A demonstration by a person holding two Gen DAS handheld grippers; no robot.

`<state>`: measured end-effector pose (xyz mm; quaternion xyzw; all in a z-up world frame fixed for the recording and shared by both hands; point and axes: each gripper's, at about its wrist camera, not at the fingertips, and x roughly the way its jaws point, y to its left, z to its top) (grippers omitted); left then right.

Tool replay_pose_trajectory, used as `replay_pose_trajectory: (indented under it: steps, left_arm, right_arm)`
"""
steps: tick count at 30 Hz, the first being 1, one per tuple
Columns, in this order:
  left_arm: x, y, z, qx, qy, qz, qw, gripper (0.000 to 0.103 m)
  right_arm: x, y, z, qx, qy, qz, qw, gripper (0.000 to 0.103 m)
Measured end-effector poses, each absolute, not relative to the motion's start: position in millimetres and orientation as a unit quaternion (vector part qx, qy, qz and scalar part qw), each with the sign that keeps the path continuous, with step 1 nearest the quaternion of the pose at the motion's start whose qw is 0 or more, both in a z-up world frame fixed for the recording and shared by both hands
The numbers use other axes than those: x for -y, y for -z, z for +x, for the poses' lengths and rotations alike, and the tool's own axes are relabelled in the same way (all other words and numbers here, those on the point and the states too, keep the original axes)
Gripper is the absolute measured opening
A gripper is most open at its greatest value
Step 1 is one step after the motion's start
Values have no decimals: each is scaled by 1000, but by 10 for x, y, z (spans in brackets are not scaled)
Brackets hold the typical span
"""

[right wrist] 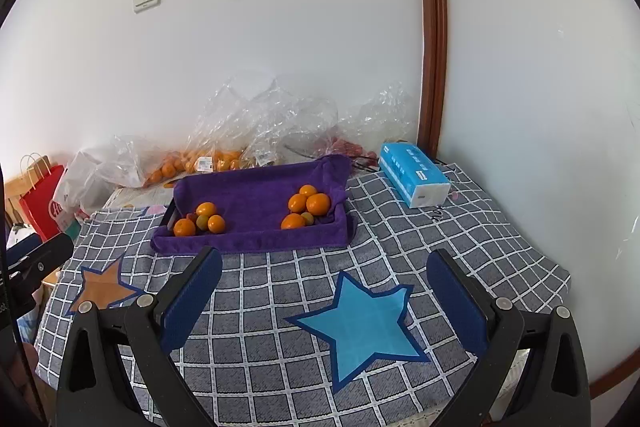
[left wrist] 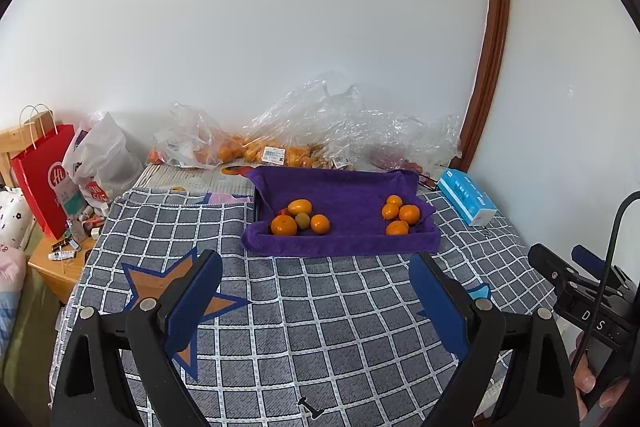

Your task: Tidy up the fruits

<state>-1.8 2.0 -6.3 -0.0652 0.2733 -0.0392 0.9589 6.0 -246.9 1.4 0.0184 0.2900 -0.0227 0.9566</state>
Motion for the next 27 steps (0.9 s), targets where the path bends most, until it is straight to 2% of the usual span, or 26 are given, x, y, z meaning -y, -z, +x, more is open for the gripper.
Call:
replay_pose_trajectory:
  steps: [27]
  left_arm:
    - [-79, 90, -41, -275, 34, -72, 958, 94]
  right_arm:
    - [2401, -18, 24, -289, 20, 14, 957, 101]
